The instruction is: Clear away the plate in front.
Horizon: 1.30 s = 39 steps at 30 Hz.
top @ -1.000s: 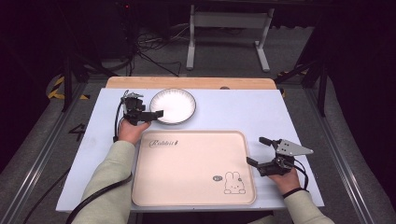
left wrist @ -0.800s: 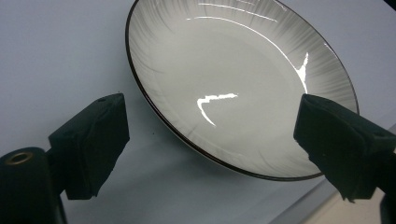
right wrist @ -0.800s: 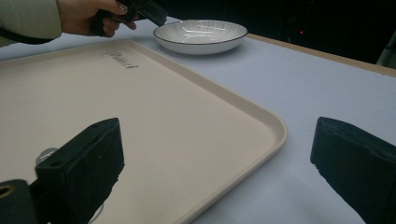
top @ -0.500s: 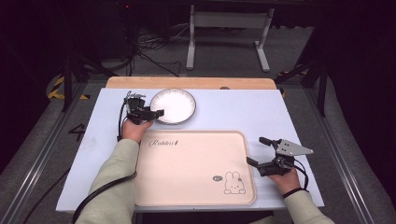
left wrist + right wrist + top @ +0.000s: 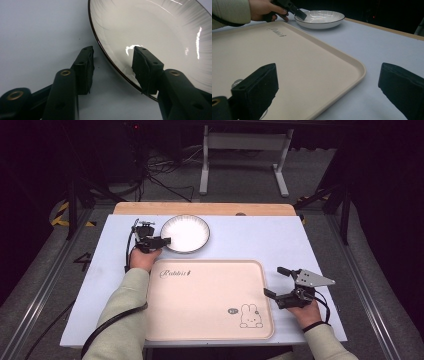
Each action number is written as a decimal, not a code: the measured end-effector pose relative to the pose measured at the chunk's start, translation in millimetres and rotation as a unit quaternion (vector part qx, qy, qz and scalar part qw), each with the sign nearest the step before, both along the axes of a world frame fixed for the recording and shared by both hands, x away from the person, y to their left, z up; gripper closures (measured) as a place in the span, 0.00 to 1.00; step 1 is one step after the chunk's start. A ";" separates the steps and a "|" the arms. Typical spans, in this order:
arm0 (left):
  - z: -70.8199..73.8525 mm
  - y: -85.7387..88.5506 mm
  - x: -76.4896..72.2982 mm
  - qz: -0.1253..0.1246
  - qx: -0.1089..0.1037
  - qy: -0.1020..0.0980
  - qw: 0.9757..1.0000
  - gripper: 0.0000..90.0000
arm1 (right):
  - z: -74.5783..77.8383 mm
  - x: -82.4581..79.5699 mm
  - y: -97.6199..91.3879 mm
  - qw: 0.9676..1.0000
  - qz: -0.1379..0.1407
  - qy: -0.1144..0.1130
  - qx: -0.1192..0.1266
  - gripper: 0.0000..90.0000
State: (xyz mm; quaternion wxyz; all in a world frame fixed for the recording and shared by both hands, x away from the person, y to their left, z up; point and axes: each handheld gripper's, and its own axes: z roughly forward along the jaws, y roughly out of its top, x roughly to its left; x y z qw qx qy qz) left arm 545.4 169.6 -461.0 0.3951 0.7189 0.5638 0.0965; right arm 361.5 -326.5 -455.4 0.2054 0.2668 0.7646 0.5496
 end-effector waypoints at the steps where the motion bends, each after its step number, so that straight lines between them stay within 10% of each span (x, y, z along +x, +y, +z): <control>1: 0.2 -1.2 -0.3 0.008 -0.001 0.002 1.000 0.59 | 0.1 0.0 0.1 1.000 0.000 0.000 -0.001 0.04; 25: 2.1 3.5 5.9 0.048 -0.078 0.066 0.994 0.79 | 0.0 0.1 0.8 1.000 0.004 0.002 -0.004 0.05; 39: 3.6 0.6 5.2 0.076 -0.091 0.070 0.990 0.83 | 0.1 0.1 1.8 1.000 0.006 0.000 -0.010 0.06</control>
